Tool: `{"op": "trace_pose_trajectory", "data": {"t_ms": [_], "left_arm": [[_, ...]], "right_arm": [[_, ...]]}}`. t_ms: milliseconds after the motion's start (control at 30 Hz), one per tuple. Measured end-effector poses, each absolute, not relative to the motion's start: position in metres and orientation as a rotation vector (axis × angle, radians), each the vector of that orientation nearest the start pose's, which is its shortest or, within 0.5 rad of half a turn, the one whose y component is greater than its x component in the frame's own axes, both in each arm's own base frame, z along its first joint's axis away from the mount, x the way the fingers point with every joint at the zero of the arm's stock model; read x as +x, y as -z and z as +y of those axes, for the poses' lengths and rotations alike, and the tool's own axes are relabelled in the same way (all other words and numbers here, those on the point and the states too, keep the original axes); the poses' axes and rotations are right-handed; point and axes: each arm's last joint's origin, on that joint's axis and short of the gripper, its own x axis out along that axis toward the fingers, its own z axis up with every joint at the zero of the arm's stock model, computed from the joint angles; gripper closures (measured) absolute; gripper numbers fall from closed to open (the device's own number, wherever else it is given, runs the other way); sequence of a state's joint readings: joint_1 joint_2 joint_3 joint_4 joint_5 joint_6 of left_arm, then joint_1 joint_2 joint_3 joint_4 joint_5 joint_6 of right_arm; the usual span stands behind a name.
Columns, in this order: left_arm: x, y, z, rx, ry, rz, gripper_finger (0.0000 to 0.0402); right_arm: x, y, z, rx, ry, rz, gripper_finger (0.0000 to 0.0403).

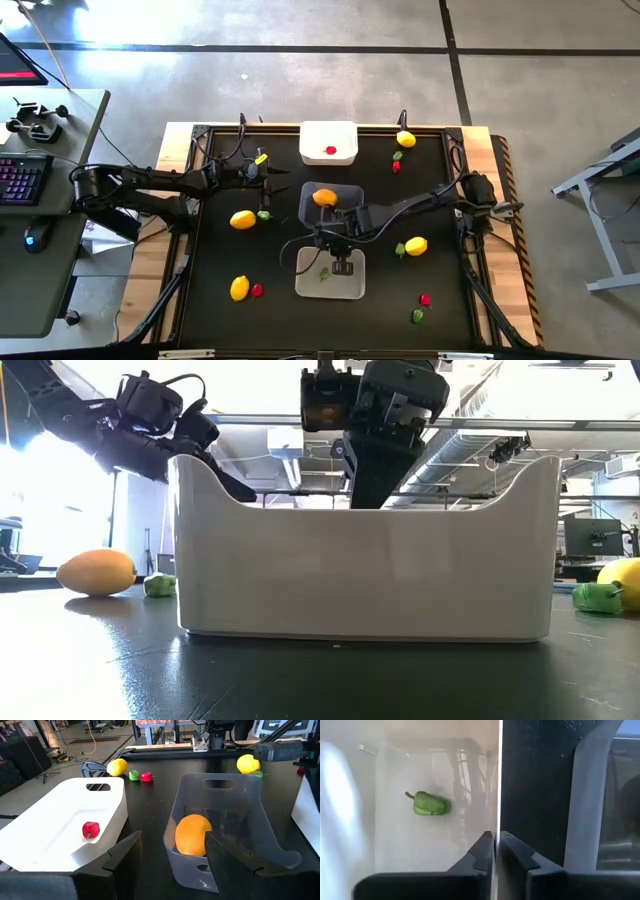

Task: Sort produce into baskets
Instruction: Adjust the gray bin, then adjust the transparent bin

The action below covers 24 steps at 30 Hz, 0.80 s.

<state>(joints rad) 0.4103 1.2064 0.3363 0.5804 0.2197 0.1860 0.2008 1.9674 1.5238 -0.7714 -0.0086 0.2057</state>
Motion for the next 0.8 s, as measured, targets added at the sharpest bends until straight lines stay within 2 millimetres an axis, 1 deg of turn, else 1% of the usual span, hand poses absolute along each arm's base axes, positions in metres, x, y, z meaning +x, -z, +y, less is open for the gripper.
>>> {"op": "trace_pose_trajectory", "data": {"t_ms": [233,367,467,567,633,733,800], "left_arm": [[0.206,-0.174,0.083,0.096,-0.174,0.294,0.0202],[0.206,-0.174,0.083,0.096,-0.175,0.294,0.0202],[0.206,-0.174,0.083,0.096,-0.176,0.294,0.0202],[0.206,-0.174,0.083,0.096,-0.176,0.295,0.0202],[0.206,-0.174,0.083,0.096,-0.177,0.295,0.0202],[0.206,-0.174,0.083,0.096,-0.177,0.295,0.0202],[0.206,-0.174,0.083,0.097,-0.177,0.295,0.0202]], "right_arm": [[0.395,-0.206,0.08,0.069,-0.042,1.222,0.0286],[0.401,-0.221,0.083,0.074,-0.051,1.182,0.0251],[0.403,-0.238,0.083,0.056,-0.055,1.169,0.024],[0.402,-0.253,0.078,-0.036,0.008,1.18,0.0244],[0.402,-0.259,0.067,-0.107,0.06,1.195,0.0261],[0.404,-0.26,0.041,-0.151,0.087,1.208,0.0306],[0.405,-0.254,0.02,-0.149,0.113,1.221,0.0345]]}}
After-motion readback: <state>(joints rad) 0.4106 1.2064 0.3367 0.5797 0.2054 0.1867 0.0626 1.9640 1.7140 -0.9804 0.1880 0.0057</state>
